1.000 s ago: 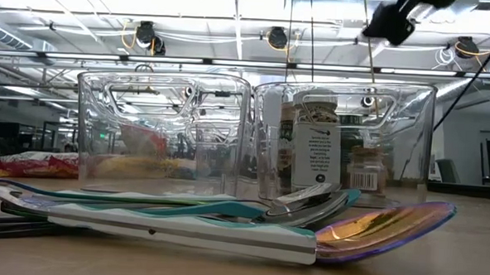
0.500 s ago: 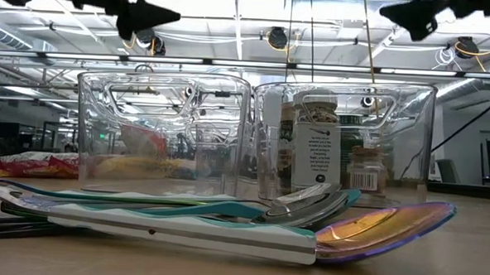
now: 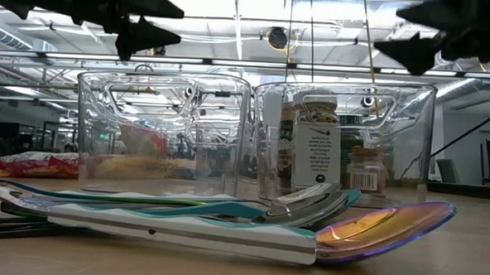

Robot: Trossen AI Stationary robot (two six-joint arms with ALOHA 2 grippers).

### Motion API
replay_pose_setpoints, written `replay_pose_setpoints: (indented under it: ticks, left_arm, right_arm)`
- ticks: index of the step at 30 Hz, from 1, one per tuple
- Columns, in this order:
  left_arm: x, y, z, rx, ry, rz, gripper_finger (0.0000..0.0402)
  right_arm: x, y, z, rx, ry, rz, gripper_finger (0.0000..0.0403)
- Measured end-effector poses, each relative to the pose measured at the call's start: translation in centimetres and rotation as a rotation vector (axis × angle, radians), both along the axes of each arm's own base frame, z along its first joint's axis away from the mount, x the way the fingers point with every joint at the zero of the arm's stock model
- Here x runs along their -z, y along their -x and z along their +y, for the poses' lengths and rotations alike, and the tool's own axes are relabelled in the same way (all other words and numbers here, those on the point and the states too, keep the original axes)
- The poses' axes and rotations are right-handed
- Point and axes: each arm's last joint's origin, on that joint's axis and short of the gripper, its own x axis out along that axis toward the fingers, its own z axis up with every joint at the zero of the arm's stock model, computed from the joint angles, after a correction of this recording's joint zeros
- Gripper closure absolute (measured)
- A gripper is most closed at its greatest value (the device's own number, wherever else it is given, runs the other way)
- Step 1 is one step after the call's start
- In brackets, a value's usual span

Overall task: Pick & Place Food Item
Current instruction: Adjust the transparent bins

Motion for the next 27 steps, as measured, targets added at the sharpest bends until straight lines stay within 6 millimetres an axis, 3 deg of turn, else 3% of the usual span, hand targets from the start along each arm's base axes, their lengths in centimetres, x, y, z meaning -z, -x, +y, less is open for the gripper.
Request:
replay_pose_setpoints:
  ticks: [6, 10, 13, 20, 27]
  left_arm:
    - [1.4, 0.0, -0.4, 0.053, 0.01, 0.135, 0.0131]
    - [2.3, 1.2, -1.6, 0.137, 0.057, 0.266, 0.0131]
    - [3.2, 2.4, -2.6, 0.18, 0.082, 0.384, 0.0131]
    - [5.1, 4.4, -3.9, 0.168, 0.139, 0.611, 0.0131]
    - [7.3, 3.6, -4.6, 0.078, 0.212, 0.716, 0.0131]
  right_arm:
    - [0.5, -0.8, 0.0, 0.089, -0.036, 0.35, 0.0023]
    - [0.3, -1.5, 0.4, 0.092, -0.094, 0.546, 0.0023]
    - [1.2, -2.1, 1.2, 0.038, -0.087, 0.669, 0.0023]
    - [3.4, -3.0, 2.7, -0.024, 0.013, 0.832, 0.0023]
    - [5.3, -4.0, 3.1, -0.002, 0.038, 0.931, 0.0023]
